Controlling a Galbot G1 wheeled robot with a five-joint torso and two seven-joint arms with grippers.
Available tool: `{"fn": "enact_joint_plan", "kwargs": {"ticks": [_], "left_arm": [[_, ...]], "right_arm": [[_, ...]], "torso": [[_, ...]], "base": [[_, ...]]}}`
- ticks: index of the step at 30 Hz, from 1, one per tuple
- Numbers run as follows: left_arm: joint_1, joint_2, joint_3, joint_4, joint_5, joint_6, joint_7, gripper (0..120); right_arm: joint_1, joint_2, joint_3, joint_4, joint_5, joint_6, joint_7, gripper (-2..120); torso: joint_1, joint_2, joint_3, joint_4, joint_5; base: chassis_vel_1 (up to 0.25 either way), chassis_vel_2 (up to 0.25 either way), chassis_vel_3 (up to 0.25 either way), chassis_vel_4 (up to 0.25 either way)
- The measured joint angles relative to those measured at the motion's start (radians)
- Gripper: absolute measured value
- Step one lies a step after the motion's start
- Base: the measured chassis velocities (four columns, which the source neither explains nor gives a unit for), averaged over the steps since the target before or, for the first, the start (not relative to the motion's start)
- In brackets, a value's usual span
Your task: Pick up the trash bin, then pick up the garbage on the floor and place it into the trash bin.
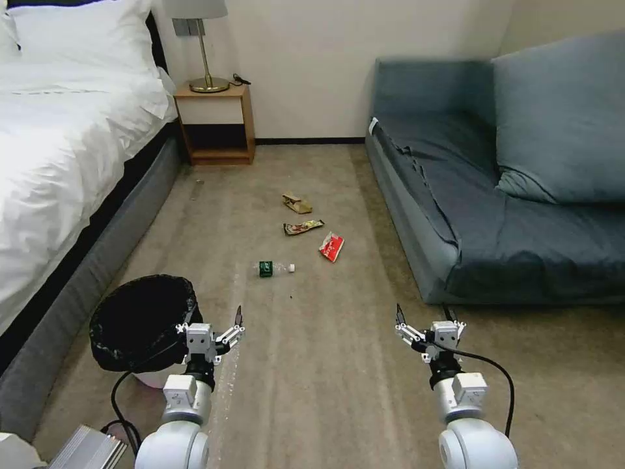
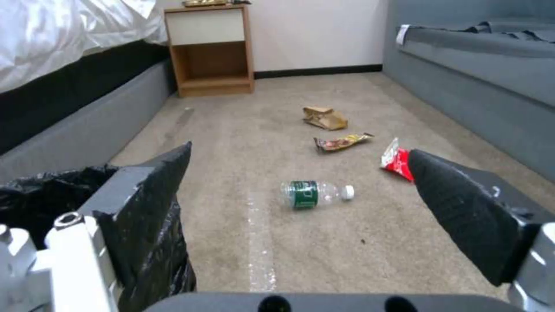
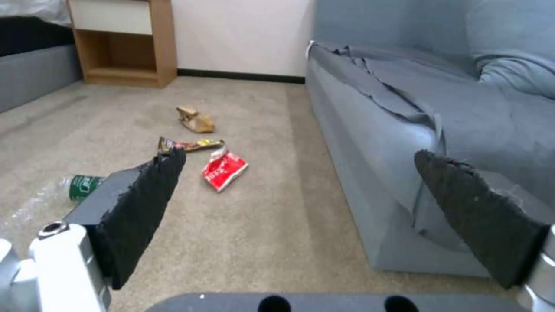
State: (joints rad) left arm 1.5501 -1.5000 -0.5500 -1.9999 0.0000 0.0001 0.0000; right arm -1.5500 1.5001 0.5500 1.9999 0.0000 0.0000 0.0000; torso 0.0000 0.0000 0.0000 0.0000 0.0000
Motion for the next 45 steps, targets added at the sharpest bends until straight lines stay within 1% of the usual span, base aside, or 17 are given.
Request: {"fn": "enact_joint_plan", "kwargs": {"ticks": [10,14,16,17,19,20,22,23,24,25,28,30,32,36,39,44,45], "left_arm": [[-0.005,0.0,-0.006,0.007,0.0,0.0,0.0,100],[-0.017,-0.002,-0.017,0.022,-0.001,0.001,-0.001,100],[-0.075,-0.01,-0.075,0.093,-0.008,0.014,-0.019,100],[-0.075,-0.01,-0.075,0.093,-0.008,0.014,-0.019,100],[-0.157,-0.022,-0.156,0.192,-0.017,0.035,-0.043,100],[-0.157,-0.022,-0.156,0.192,-0.017,0.035,-0.043,100],[-0.224,-0.029,-0.225,0.269,-0.033,0.06,-0.067,100],[-0.224,-0.029,-0.225,0.269,-0.033,0.06,-0.067,100],[-0.234,-0.011,-0.25,0.267,-0.053,0.081,-0.079,100],[-0.234,0.009,-0.265,0.248,-0.065,0.091,-0.088,100],[-0.226,0.027,-0.268,0.222,-0.075,0.097,-0.088,100],[-0.213,0.044,-0.268,0.193,-0.083,0.1,-0.087,100],[-0.204,0.055,-0.264,0.159,-0.088,0.105,-0.086,100],[-0.177,0.067,-0.251,0.095,-0.092,0.123,-0.085,100],[-0.166,0.067,-0.249,0.085,-0.089,0.124,-0.084,100],[-0.15,0.063,-0.252,0.083,-0.08,0.119,-0.081,100],[-0.143,0.061,-0.253,0.082,-0.077,0.116,-0.079,100]], "right_arm": [[0.003,-0.003,-0.001,-0.006,0.004,0.0,0.0,100],[0.048,-0.046,-0.029,-0.077,0.067,-0.009,0.0,100],[0.099,-0.096,-0.061,-0.16,0.14,-0.021,-0.004,100],[0.099,-0.096,-0.061,-0.16,0.14,-0.021,-0.004,100],[0.152,-0.147,-0.093,-0.246,0.216,-0.033,-0.008,100],[0.152,-0.147,-0.093,-0.246,0.216,-0.033,-0.008,100],[0.202,-0.194,-0.123,-0.325,0.285,-0.043,-0.012,100],[0.202,-0.194,-0.123,-0.325,0.285,-0.043,-0.012,100],[0.226,-0.218,-0.138,-0.364,0.32,-0.049,-0.014,100],[0.25,-0.242,-0.153,-0.403,0.354,-0.054,-0.015,100],[0.279,-0.268,-0.171,-0.449,0.395,-0.06,-0.018,100],[0.318,-0.308,-0.193,-0.513,0.45,-0.07,-0.019,100],[0.329,-0.317,-0.201,-0.53,0.466,-0.072,-0.021,100],[0.331,-0.319,-0.202,-0.534,0.469,-0.073,-0.021,100],[0.336,-0.33,-0.205,-0.534,0.476,-0.075,-0.022,100],[0.372,-0.424,-0.207,-0.468,0.501,-0.095,-0.022,100],[0.394,-0.482,-0.208,-0.424,0.515,-0.108,-0.021,100]], "torso": [[0.0,0.0,0.0,0.0,0.0],[0.0,0.0,0.0,0.0,0.0002],[0.0,0.0,0.0,0.0001,-0.0001],[0.0,0.0,0.0,0.0001,-0.0001],[0.0,0.0,0.0,0.0001,0.0],[0.0,0.0,0.0,0.0001,0.0],[0.0,0.0,0.0,-0.0002,-0.0004],[0.0,0.0,0.0,-0.0002,-0.0004],[0.0,0.0,0.0,-0.0002,-0.0012],[0.0,0.0,0.0,0.0001,0.0007],[0.0,0.0,0.0,0.0001,0.0011],[0.0,0.0,0.0,0.0004,-0.0009],[0.0,0.0,0.0,0.0,0.0005],[0.0,0.0,0.0,-0.0001,0.0003],[0.0,0.0,0.0,-0.0001,0.0003],[0.0,0.0,0.0,0.0,-0.0002],[0.0,0.0,0.0,0.0001,-0.0007]], "base": [[0.0,0.0,0.0,0.0],[0.0,0.0,0.0,0.0],[0.0,0.0,0.0,0.0],[0.0,0.0,0.0,0.0],[0.0,0.0,0.0,0.0],[0.0,0.0,0.0,0.0],[0.0,0.0,0.0,0.0],[0.0,0.0,0.0,0.0],[0.0,0.0,0.0,0.0],[0.0,0.0,0.0,0.0],[0.0,0.0,0.0,0.0],[0.0,0.0,0.0,0.0],[0.0,0.0,0.0,0.0],[0.0,0.0,0.0,0.0],[0.0,0.0,0.0,0.0],[0.0,0.0,0.0,0.0],[0.0,0.0,0.0,0.0]]}}
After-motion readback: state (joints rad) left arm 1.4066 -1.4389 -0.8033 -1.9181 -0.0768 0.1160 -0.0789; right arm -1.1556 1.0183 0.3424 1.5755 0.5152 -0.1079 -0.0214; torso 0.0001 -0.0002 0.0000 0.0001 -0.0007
